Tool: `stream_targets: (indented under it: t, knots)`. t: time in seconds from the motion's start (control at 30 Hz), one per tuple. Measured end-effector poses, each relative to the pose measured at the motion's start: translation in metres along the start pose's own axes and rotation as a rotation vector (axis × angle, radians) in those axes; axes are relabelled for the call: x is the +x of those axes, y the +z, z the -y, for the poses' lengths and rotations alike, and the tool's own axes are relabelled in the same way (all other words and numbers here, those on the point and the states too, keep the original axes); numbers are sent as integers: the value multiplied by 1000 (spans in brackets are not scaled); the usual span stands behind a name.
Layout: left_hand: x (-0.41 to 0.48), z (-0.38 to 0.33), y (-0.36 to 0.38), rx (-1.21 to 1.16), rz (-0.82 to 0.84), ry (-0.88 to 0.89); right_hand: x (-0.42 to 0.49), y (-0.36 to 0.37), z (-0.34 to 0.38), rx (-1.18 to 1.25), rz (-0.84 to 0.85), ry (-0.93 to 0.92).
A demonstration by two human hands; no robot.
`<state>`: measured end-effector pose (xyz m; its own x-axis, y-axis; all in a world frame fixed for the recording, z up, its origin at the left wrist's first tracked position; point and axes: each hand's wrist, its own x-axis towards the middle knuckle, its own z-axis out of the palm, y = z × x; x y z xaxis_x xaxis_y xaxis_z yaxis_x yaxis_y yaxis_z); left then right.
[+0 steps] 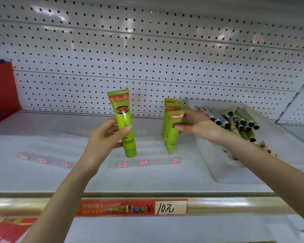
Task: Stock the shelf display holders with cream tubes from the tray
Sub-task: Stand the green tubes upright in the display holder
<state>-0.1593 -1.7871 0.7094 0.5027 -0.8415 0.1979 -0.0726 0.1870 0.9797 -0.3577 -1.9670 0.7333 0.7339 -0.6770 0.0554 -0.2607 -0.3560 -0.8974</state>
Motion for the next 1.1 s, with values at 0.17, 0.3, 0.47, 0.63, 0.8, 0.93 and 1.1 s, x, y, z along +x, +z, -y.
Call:
stream_targets:
  t: [0.17, 0.3, 0.47, 0.63, 0.8, 0.93, 1.1]
  knots:
    - [3, -2, 5, 13, 5, 8, 1, -3, -1, 12, 1, -26]
    - [4, -4, 10, 13, 8, 11, 1, -6, 0, -2, -4, -37]
    - [5, -7, 16, 1, 21, 16, -3, -16, 2, -22, -38, -62]
    - [4, -14, 23, -9, 51, 38, -8, -36, 10, -17, -223, -106]
    - [0, -22, 36, -14, 143, 79, -20, -28, 30, 178, -380, -227]
    - [-4, -30, 49, 12, 240, 138, -34, -5, 54, 277, -273, -276]
    - [-5, -33, 60, 14, 294, 164, -44, 13, 68, 322, -77, -287]
